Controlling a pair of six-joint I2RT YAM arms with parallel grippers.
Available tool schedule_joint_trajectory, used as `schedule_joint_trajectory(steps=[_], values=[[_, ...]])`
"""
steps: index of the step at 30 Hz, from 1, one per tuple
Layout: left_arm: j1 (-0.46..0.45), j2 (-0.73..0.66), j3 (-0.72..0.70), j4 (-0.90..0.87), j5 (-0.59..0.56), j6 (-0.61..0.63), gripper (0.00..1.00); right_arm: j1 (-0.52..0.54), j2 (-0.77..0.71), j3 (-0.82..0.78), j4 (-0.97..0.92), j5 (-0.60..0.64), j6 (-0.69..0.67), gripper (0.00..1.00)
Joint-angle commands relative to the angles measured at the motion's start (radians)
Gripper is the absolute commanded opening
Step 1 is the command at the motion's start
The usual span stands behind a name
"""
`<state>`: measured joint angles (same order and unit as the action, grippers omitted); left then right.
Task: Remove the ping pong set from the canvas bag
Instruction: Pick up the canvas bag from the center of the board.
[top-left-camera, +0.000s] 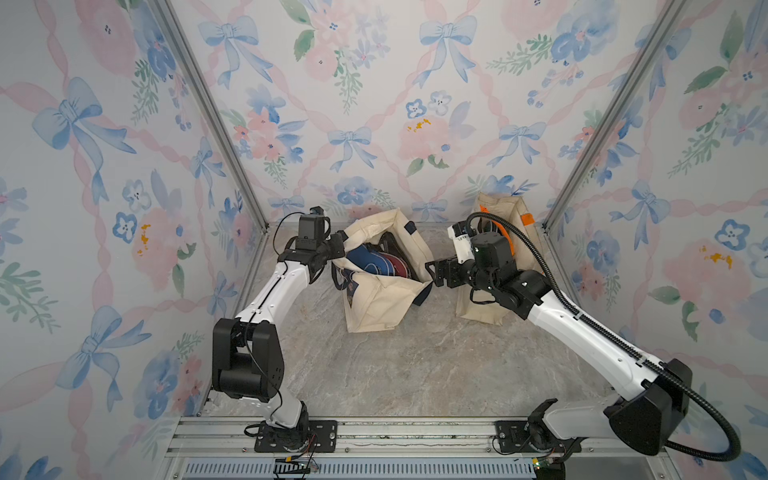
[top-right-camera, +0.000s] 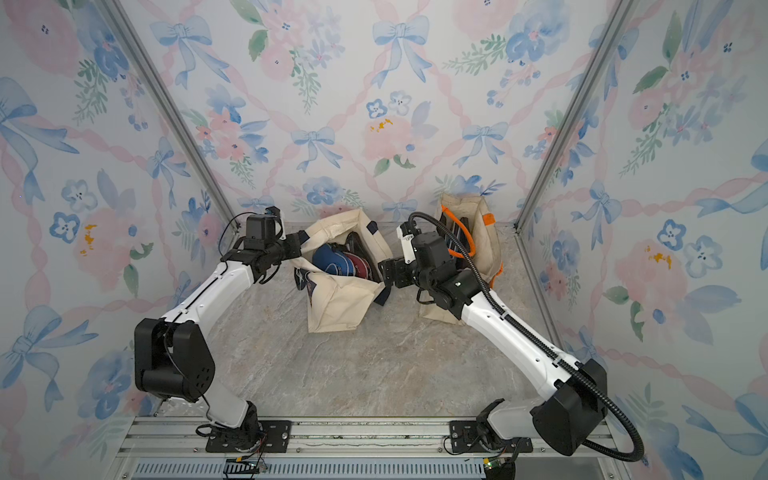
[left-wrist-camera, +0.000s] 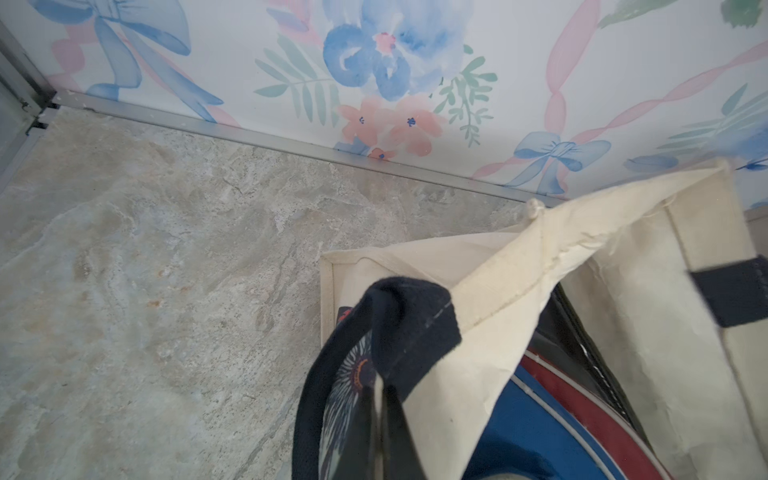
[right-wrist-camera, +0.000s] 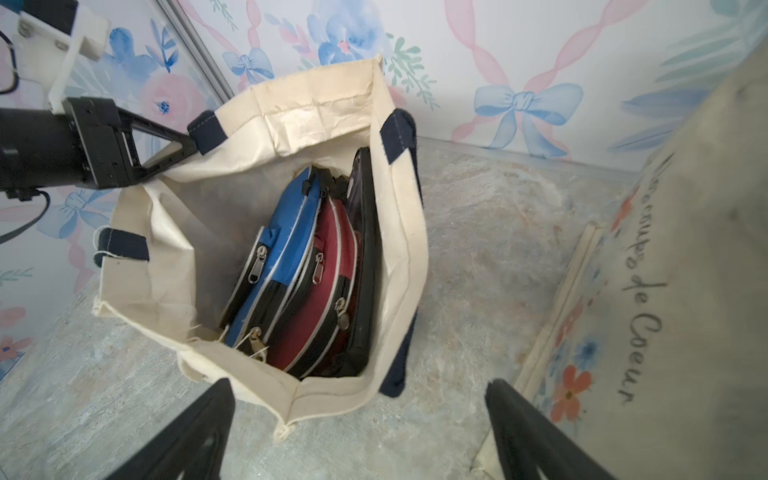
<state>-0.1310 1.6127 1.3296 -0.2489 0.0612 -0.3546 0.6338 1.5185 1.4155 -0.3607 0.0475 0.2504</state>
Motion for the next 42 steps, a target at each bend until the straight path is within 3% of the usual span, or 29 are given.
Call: schedule_joint_trajectory(steps=[1,16,24,33,42], values=[[0.004,-0.007,0.091,0.047,0.053,0.029,0.00,0.035,0.023,-0.044,0.067,0.055,0.079,0.93],[-0.008,0.048,0.331,0.048,0.231,0.118,0.00,0.120,0.060,-0.162,0.255,0.051,0.248,0.93],[-0.088,0.005,0.312,0.048,0.264,0.253,0.00,0.165,0.085,-0.258,0.402,0.056,0.347,0.93],[-0.110,-0.020,0.296,0.048,0.207,0.303,0.00,0.186,0.233,-0.276,0.582,-0.039,0.473,0.89],[-0.111,0.043,0.329,0.053,0.097,0.252,0.00,0.329,0.386,-0.231,0.682,-0.120,0.514,0.85]])
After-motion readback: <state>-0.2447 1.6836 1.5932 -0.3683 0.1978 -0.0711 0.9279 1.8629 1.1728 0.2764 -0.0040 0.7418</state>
